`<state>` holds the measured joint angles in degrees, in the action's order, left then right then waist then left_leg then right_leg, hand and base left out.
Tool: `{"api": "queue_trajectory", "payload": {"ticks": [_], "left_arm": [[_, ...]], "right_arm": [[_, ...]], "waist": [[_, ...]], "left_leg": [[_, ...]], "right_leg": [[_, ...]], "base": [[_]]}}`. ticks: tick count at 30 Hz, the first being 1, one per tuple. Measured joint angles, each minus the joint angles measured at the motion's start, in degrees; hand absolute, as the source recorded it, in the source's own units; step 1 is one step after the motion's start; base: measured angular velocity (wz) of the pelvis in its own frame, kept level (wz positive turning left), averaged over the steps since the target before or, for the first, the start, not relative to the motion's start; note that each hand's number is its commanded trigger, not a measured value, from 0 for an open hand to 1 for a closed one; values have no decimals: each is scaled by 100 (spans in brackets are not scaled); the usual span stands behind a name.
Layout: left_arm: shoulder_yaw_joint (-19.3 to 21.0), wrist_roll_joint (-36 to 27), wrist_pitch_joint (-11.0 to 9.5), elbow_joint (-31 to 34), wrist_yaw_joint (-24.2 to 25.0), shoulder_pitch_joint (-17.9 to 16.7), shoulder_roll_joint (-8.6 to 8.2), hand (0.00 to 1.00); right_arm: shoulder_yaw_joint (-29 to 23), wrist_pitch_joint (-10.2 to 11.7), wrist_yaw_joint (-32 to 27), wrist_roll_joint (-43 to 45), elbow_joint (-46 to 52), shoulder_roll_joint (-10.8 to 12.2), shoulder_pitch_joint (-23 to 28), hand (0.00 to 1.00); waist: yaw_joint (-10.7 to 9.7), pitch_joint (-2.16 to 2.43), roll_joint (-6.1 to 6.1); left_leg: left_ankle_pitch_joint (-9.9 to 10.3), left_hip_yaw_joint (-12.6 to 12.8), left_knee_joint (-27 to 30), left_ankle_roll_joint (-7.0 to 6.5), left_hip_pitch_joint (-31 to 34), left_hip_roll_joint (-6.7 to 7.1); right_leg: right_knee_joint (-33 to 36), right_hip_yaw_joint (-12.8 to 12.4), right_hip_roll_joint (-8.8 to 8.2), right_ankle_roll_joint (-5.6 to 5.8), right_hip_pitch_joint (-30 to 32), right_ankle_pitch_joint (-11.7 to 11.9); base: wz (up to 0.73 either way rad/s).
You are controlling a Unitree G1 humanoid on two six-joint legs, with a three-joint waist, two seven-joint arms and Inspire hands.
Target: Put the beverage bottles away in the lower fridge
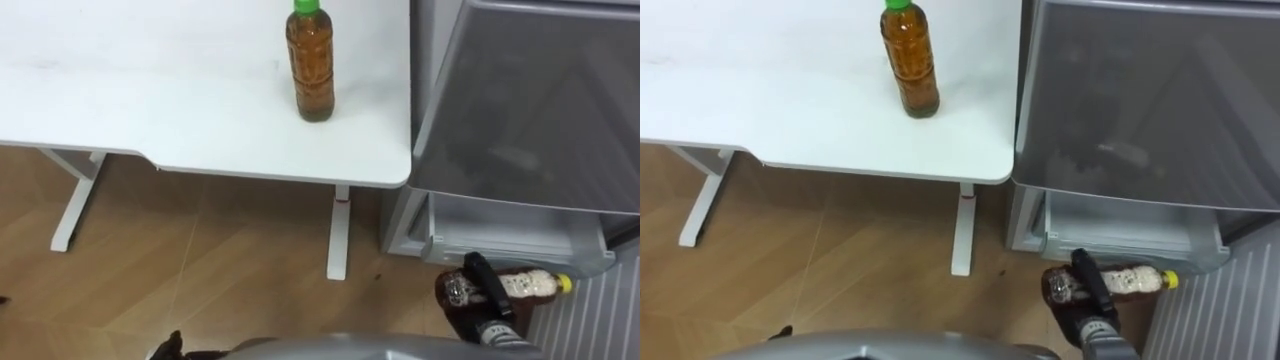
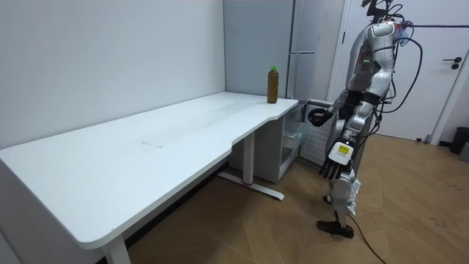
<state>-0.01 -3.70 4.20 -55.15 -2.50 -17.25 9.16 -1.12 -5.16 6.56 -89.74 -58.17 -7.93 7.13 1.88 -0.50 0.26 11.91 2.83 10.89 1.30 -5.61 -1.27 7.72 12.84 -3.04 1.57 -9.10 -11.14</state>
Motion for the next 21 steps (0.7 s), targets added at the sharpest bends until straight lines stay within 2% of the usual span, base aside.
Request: {"api": "queue_trajectory", "payload": {"ticks": [4,7,10,21], "left_arm": [[56,453,163,1,96,13,16,0],[61,784,209,10,119,26,22,0],[104,840,251,10,157,13,26,0],[126,1274,352,26,156,18,27,0]], "right_arm": [[-201,-2,-23,-15,3,-99,-132,100],[-363,4,-116,2,-7,-218,-284,100],[-673,34,-186,4,-168,-264,-498,100],[-989,9,-267,-46,-706,-361,-1168,100]], "waist": [[-4,-5,-4],[-26,-6,0],[-66,-8,-1],[-136,-12,-2]], "left_leg": [[0,-12,52,0,56,2],[-1,-76,91,-1,154,9],[-2,-164,123,-1,226,21],[-5,-349,194,-2,505,68]], "right_leg": [[-2,-1,-4,3,18,-8],[7,66,-4,1,89,-12],[4,158,-10,-1,101,-10],[9,411,-49,-5,247,-28]], "base": [[1],[11],[15],[12]]}}
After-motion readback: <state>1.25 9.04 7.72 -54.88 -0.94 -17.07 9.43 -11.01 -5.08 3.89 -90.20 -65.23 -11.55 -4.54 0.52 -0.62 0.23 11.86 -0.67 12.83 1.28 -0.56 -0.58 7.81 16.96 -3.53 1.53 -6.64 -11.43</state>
